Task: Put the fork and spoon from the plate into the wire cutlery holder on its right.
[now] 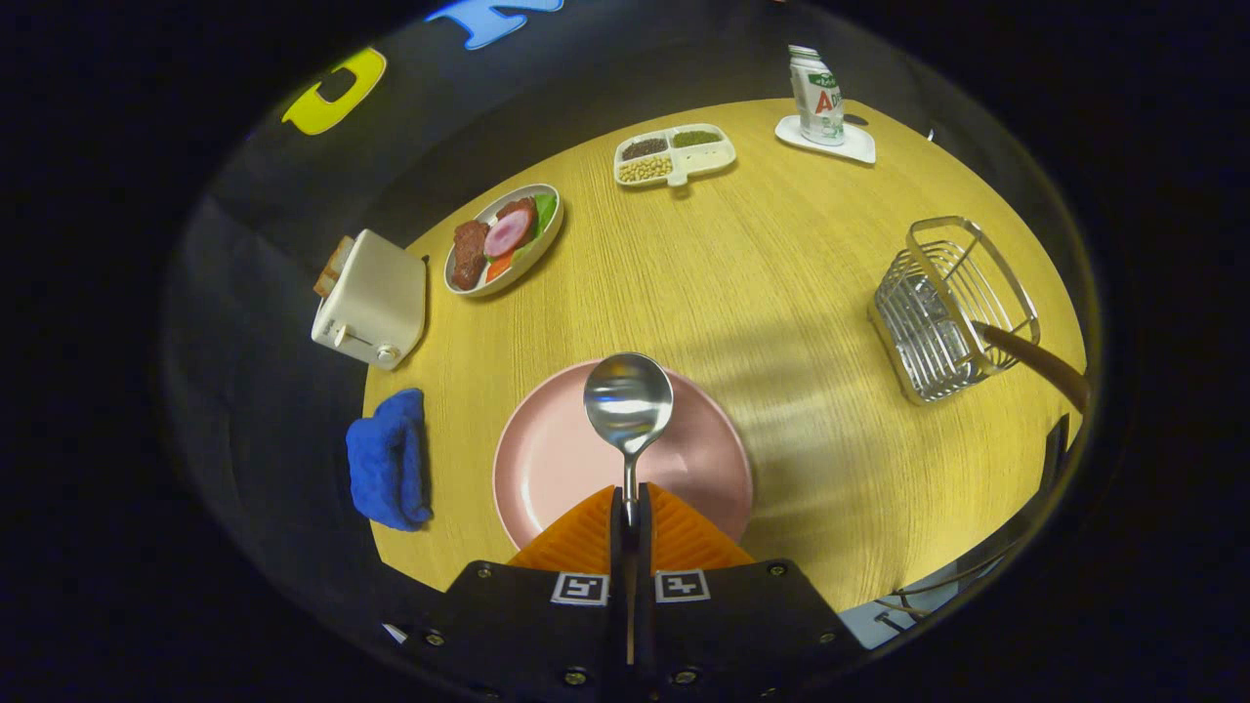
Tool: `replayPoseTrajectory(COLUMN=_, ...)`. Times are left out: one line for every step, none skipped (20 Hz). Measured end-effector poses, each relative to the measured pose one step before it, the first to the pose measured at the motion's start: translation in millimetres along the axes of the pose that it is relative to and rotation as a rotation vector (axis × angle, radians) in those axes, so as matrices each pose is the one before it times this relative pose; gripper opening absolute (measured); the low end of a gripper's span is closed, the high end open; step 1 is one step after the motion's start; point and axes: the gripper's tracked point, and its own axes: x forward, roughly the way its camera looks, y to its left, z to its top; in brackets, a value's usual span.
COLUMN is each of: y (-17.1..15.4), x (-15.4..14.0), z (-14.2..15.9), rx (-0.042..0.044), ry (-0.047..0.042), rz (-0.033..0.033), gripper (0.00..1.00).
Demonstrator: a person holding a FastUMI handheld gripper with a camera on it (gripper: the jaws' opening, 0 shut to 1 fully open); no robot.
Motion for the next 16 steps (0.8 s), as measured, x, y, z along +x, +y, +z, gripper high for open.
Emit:
replayPoseTrajectory(y=-5.09, x=-6.08, z=7.59, rx=0.01302, ry=-0.01832, rz=0.00008, gripper=0.03)
replayPoseTrajectory(y=-5.95, x=-6.05, z=7.64, rx=0.01475, ry=-0.01676, rz=-0.00082, gripper=0.03)
replayPoseTrajectory(y=-7.35, x=-6.34, z=8.34, rx=0.0159, ry=-0.01854, rz=-0.00346, gripper=0.03)
replayPoseTrajectory(y=-8.87, x=-5.67, z=9.01, rx=0.01623, ry=-0.01972, rz=-0.00597, gripper=0.03)
replayPoseTrajectory(y=-9.49, x=-6.16, z=9.15, rx=0.01507, ry=-0.01784, rz=-0.00836, gripper=0.03)
replayPoseTrajectory(y=-10.65, x=-5.87, z=8.8, rx=0.01789, ry=-0.01741, rz=-0.00906, gripper=0.03)
replayPoseTrajectory(y=-10.01, x=-5.15, z=8.25, rx=0.01834, ry=-0.01444, rz=-0.0108, gripper=0.03)
replayPoseTrajectory(y=-9.73, x=-2.87, z=7.8, rx=0.01886, ry=-0.01189, rz=-0.01092, gripper=0.03)
replayPoseTrajectory(y=-10.61, x=-3.91, z=7.36, rx=0.01716, ry=-0.00892, rz=-0.01085, gripper=0.03)
replayPoseTrajectory(y=-11.4, x=-3.59, z=6.33, rx=0.0143, ry=-0.00456, rz=-0.01328, gripper=0.03)
replayPoseTrajectory(y=-9.62, x=-1.59, z=4.94, rx=0.01463, ry=0.0022, rz=-0.0135, gripper=0.03)
replayPoseTrajectory(y=-9.53, x=-1.5, z=4.6, rx=0.0148, ry=0.00109, rz=-0.00994, gripper=0.03)
replayPoseTrajectory(y=-8.3, x=-2.11, z=4.95, rx=0.01009, ry=0.00264, rz=-0.00908, gripper=0.03)
replayPoseTrajectory(y=-9.15, x=-0.46, z=3.63, rx=0.00524, ry=0.00631, rz=-0.01344, gripper=0.03)
replayPoseTrajectory(y=-8.33, x=-1.23, z=2.83, rx=0.00164, ry=0.00645, rz=-0.01364, gripper=0.03)
replayPoseTrajectory(y=-5.67, x=-0.41, z=0.65, rx=0.00179, ry=0.01114, rz=-0.00691, gripper=0.03)
